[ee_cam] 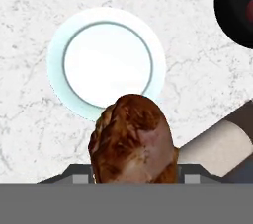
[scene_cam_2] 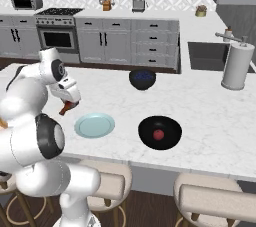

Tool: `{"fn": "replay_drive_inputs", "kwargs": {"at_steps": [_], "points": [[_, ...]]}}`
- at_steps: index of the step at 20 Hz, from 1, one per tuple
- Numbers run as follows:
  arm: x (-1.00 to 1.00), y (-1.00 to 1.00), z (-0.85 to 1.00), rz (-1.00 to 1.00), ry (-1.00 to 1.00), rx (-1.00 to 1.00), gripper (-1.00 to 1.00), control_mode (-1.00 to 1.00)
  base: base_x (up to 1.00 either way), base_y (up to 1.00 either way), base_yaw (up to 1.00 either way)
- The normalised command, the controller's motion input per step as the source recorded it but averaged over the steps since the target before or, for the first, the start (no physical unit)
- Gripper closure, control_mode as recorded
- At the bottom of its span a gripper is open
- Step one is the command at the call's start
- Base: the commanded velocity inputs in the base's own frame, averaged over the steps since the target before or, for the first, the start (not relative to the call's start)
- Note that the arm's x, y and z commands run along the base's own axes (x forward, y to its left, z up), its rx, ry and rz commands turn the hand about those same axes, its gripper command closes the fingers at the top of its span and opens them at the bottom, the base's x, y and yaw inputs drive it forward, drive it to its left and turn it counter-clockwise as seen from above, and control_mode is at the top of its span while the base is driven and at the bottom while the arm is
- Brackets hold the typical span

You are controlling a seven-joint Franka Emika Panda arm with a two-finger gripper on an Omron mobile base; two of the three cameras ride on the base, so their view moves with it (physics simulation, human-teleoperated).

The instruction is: Pick the chicken drumstick and tomato from their plates and place them in the bowl. Then put the bowl in the fridge.

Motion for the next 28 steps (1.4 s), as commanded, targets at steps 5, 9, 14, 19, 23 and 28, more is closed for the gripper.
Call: {"fn": "replay_drive_inputs", "kwargs": {"at_steps": [5, 9, 14, 19, 23, 28], "points": [[0.09, -1.00, 0.00, -0.01, 0.03, 0.00, 1.00, -1.00, 0.00, 0.00, 0.00], [0.19, -1.00, 0.00, -0.03, 0.07, 0.00, 1.00, -1.00, 0.00, 0.00, 0.00], [0.29, -1.00, 0.00, -0.03, 0.11, 0.00, 1.00, -1.00, 0.00, 0.00, 0.00], [0.37, -1.00, 0.00, -0.02, 0.12, 0.00, 1.00, -1.00, 0.00, 0.00, 0.00], [0.34, -1.00, -0.11, 0.00, 0.09, 0.00, 1.00, -1.00, 0.00, 0.00, 0.00], [0.45, -0.87, -0.59, -0.01, 0.02, 0.00, 1.00, -1.00, 0.00, 0.00, 0.00]]}}
